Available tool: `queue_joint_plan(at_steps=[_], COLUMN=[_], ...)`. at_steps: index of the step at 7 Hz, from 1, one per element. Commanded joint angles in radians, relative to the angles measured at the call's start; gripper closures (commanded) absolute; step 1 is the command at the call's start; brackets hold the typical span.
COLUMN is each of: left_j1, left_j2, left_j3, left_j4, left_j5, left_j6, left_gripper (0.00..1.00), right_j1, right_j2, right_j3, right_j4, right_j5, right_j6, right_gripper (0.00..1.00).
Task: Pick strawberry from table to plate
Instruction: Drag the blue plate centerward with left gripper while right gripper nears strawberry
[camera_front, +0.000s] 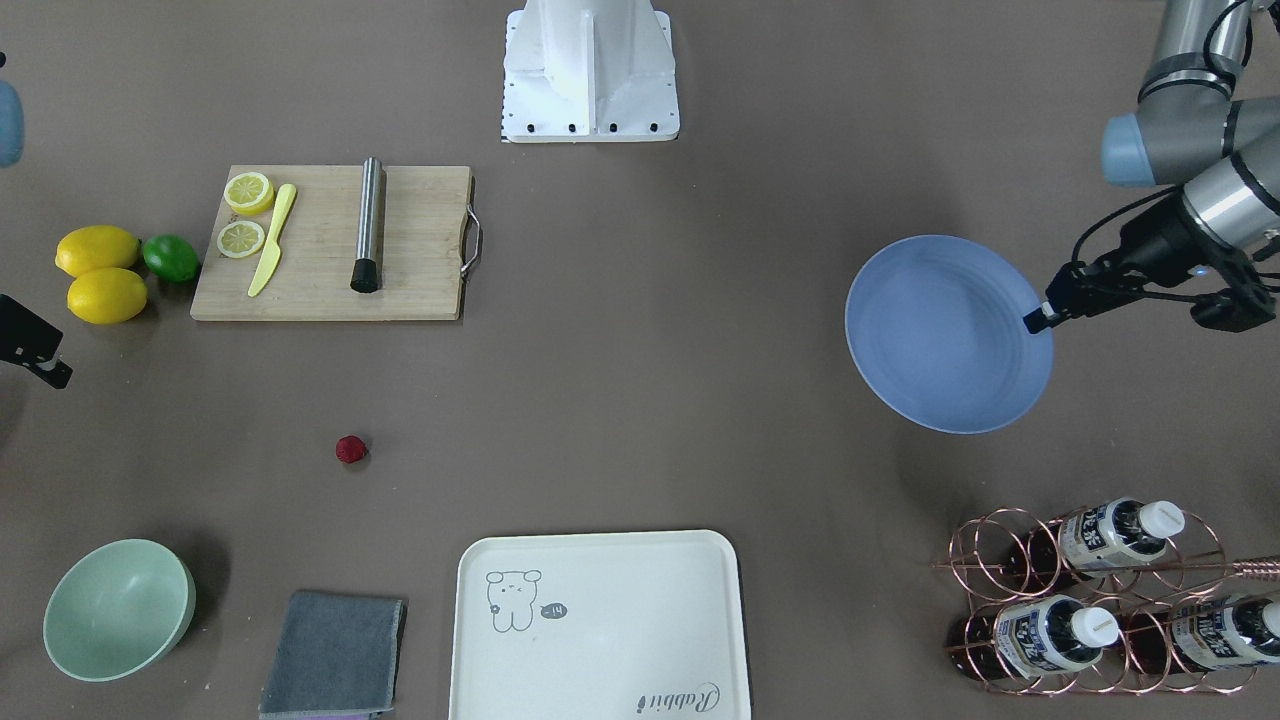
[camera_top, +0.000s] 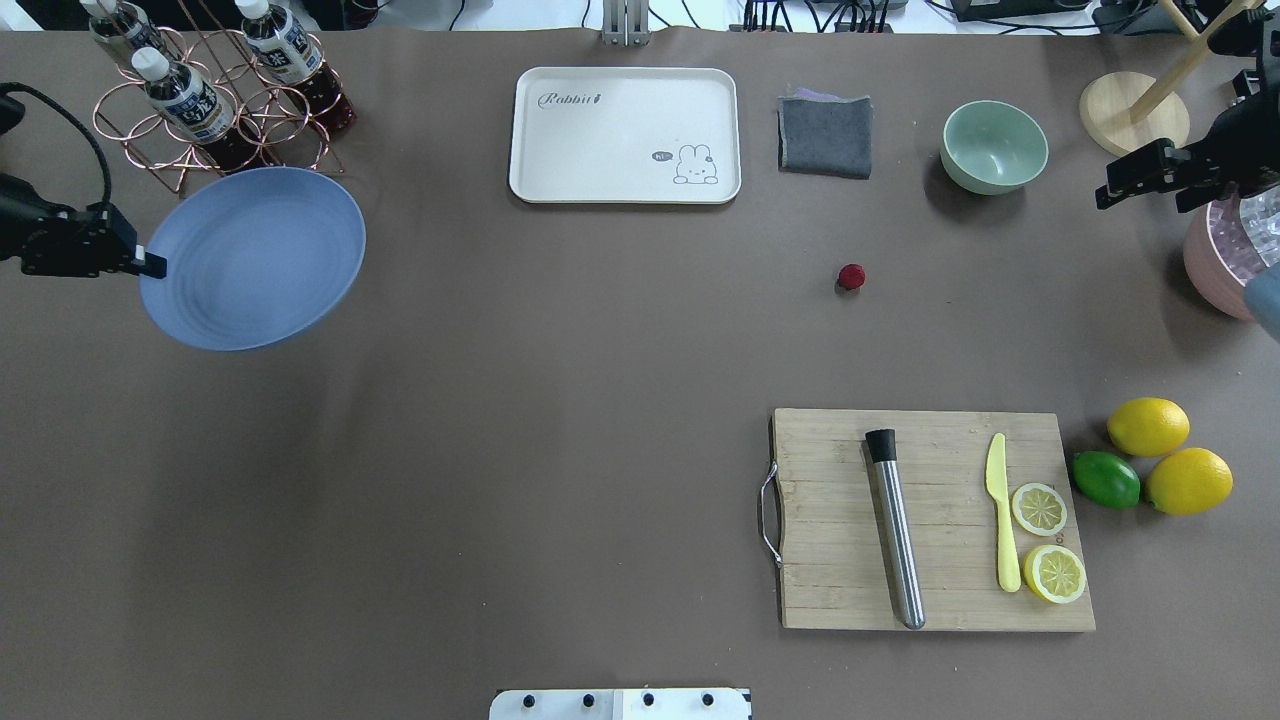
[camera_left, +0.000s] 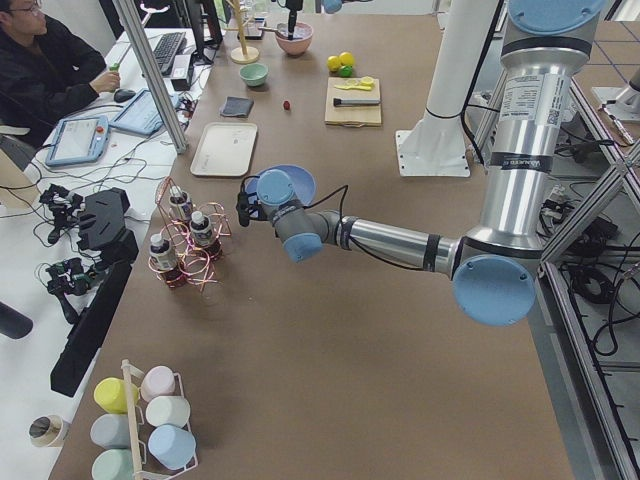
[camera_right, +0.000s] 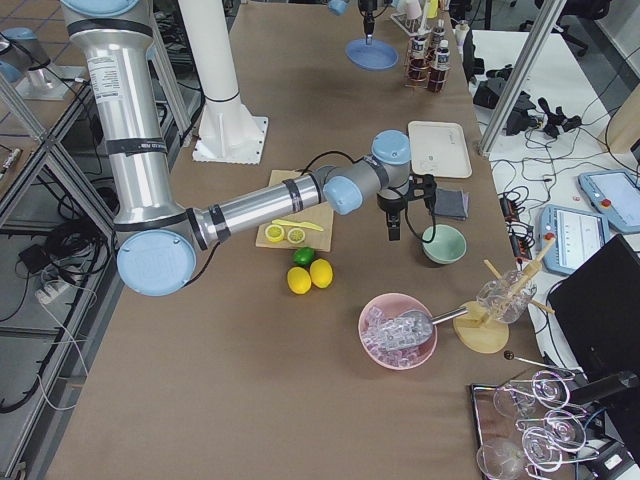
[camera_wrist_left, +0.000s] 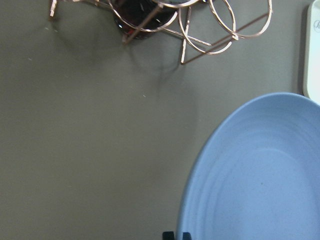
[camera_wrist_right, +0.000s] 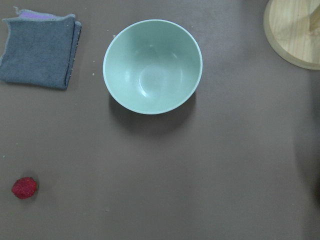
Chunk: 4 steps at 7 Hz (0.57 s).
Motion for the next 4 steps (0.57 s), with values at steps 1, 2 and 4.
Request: queue_joint_plan(at_steps=[1,2,4], left_j1=[0.149,0.177,0.284], left_j2=[-0.063,-0.106,-0.174], left_j3=[-0.074,-0.076,-0.091], left_j4=[0.007,0.024,0.106], left_j5=[0.144,0.159,0.303], left_j6=[-0.204,-0.261,-0.29], left_gripper=[1.0,1.0,1.0], right_j1=[-0.09,-0.128,-0.225], right_j2=[0.063,0.097,0.149], right_j3=[-0.007,-0.013,-0.027], right_j4=[-0.001,-0.001,-0.001], right_j5=[-0.056,-0.089,-0.167], right_j6=[0.108,0.163,0.244], right_gripper=[0.0,0.0,0.0])
